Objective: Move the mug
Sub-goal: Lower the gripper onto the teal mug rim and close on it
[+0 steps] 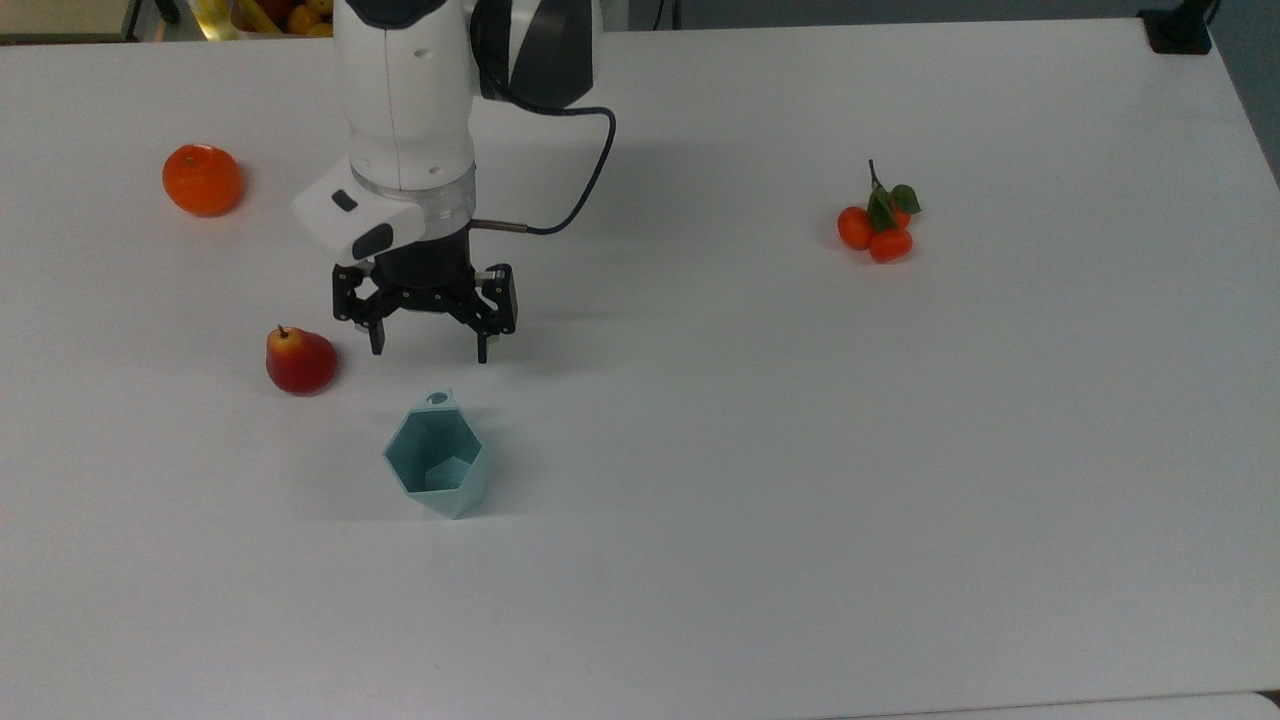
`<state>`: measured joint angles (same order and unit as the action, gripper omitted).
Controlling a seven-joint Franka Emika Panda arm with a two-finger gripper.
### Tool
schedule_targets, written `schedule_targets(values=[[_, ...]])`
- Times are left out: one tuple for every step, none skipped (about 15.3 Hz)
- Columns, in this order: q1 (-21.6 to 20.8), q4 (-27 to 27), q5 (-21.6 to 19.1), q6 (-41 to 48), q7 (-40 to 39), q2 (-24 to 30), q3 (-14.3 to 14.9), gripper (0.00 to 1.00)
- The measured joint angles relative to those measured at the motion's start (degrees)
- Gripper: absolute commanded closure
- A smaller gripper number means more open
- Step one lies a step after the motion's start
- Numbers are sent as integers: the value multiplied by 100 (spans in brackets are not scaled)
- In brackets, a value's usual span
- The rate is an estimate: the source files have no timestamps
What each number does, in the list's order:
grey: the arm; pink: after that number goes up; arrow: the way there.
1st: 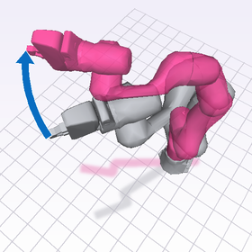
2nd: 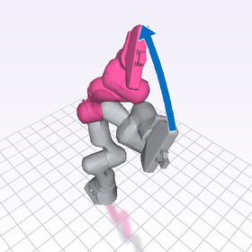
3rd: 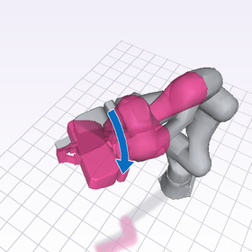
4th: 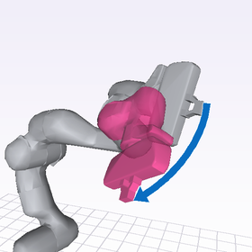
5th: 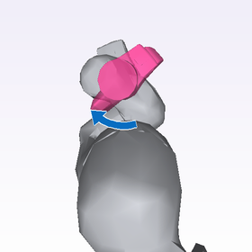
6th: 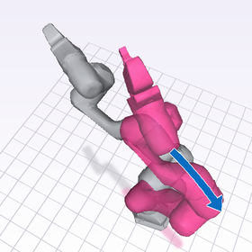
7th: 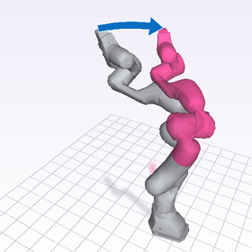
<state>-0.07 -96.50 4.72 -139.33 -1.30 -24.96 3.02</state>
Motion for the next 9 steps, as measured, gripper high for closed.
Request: schedule_targets(values=[[0, 5, 0, -142, -19, -100, 0, 5], [0, 12, 0, -265, -35, -186, 0, 7], [0, 21, 0, -398, -38, -265, 0, 12], [0, 28, 0, -539, -42, -338, 0, 20], [0, 44, 0, -698, -42, -406, 0, 29], [0, 82, 0, -813, -43, -470, 0, 39], [-1, 139, 1, -858, -45, -530, 0, 49], [-3, 190, 1, -865, -46, -575, -1, 59], [-4, 224, 1, -865, -47, -605, -1, 65]])
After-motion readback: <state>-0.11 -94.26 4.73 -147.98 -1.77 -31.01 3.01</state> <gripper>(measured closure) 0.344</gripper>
